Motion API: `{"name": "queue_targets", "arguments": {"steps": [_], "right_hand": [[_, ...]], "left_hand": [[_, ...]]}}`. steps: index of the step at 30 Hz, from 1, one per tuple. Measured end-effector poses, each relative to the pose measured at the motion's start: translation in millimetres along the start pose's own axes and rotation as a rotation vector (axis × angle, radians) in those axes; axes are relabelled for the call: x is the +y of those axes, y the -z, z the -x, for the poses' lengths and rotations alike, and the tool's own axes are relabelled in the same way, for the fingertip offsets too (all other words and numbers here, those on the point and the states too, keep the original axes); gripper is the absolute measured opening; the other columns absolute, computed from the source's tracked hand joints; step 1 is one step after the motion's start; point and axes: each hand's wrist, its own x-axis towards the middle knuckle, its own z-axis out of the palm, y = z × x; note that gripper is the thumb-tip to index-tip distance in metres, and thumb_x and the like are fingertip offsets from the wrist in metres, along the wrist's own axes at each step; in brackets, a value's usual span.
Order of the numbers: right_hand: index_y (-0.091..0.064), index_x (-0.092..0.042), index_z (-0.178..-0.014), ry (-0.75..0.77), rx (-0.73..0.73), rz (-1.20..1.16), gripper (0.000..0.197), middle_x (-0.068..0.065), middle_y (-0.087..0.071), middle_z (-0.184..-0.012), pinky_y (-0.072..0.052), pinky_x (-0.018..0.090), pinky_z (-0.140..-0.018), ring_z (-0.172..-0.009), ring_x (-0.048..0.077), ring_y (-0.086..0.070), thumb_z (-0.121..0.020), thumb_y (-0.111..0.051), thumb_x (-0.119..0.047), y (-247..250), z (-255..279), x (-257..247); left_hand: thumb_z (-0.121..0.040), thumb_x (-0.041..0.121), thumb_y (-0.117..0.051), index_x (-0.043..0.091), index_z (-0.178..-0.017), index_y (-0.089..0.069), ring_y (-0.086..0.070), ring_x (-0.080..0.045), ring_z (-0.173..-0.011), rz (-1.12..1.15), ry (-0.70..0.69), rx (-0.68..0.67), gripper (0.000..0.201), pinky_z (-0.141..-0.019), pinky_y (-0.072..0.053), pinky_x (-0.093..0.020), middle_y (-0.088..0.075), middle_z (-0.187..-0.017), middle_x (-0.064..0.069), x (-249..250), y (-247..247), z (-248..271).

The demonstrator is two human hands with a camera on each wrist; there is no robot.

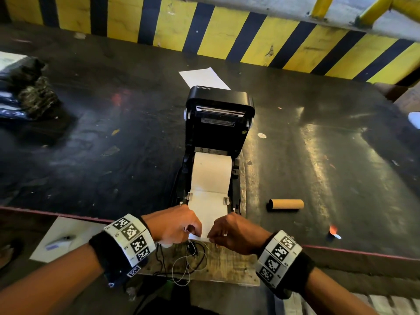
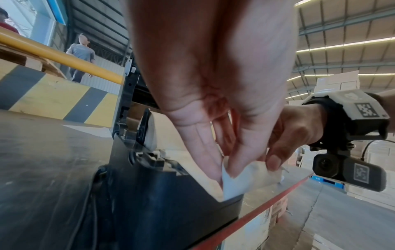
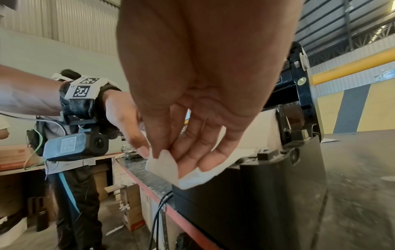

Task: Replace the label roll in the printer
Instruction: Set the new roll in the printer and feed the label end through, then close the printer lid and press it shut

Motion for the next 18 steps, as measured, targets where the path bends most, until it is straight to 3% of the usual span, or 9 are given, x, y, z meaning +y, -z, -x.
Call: {"name": "queue_targets", "arguments": {"steps": [3, 9, 12, 14, 18], "right_hand": [[-0.072, -0.010, -0.100, 0.010, 0.002, -0.005, 0.017, 0.009, -0.073, -0.096, -0.042, 0.012, -0.063, -0.080, 0.018, -0.065, -0.089, -0.060, -0.014, -6.1, 4.4, -2.2], [-0.074, -0.008, -0.094, 0.040, 0.030, -0.041, 0.015, 0.011, -0.074, -0.092, -0.053, 0.029, -0.068, -0.076, 0.021, -0.067, -0.087, -0.061, -0.010, -14.0, 9.7, -4.4], [-0.073, -0.006, -0.092, 0.081, 0.014, -0.106, 0.014, 0.012, -0.075, -0.091, -0.053, 0.023, -0.068, -0.075, 0.017, -0.067, -0.087, -0.062, -0.014, -3.8, 10.2, -7.0], [-0.072, -0.003, -0.090, 0.075, 0.118, -0.109, 0.019, 0.013, -0.074, -0.087, -0.055, 0.021, -0.066, -0.072, 0.016, -0.068, -0.089, -0.059, -0.018, 19.9, 5.9, -5.2], [-0.070, -0.002, -0.079, -0.086, 0.666, -0.010, 0.023, 0.015, -0.070, -0.071, -0.055, 0.043, -0.058, -0.061, 0.028, -0.064, -0.089, -0.058, -0.019, 103.2, -15.1, 11.4]], "left_hand": [[-0.087, 0.003, -0.054, 0.016, -0.112, -0.068, -0.067, -0.013, -0.093, 0.016, 0.035, -0.005, 0.031, -0.083, -0.056, -0.030, -0.071, -0.109, -0.003, 2.0, -7.1, 4.1], [-0.084, 0.004, -0.056, 0.019, -0.109, -0.069, -0.067, -0.011, -0.094, 0.035, 0.096, 0.032, 0.032, -0.084, -0.056, -0.028, -0.072, -0.108, -0.002, 5.0, -17.2, 10.7], [-0.081, 0.009, -0.055, 0.020, -0.110, -0.068, -0.064, -0.005, -0.095, 0.117, 0.114, 0.055, 0.034, -0.084, -0.054, -0.025, -0.071, -0.109, 0.003, 3.2, -11.9, 12.2], [-0.084, 0.015, -0.056, 0.018, -0.113, -0.066, -0.062, -0.005, -0.097, 0.145, 0.133, 0.203, 0.031, -0.083, -0.053, -0.023, -0.069, -0.111, 0.003, -0.7, 4.0, 9.1], [-0.084, 0.012, -0.061, 0.011, -0.110, -0.068, -0.067, -0.016, -0.092, 0.266, 0.118, 0.832, 0.027, -0.088, -0.054, -0.036, -0.073, -0.104, -0.007, -11.4, 60.9, -11.7]]}}
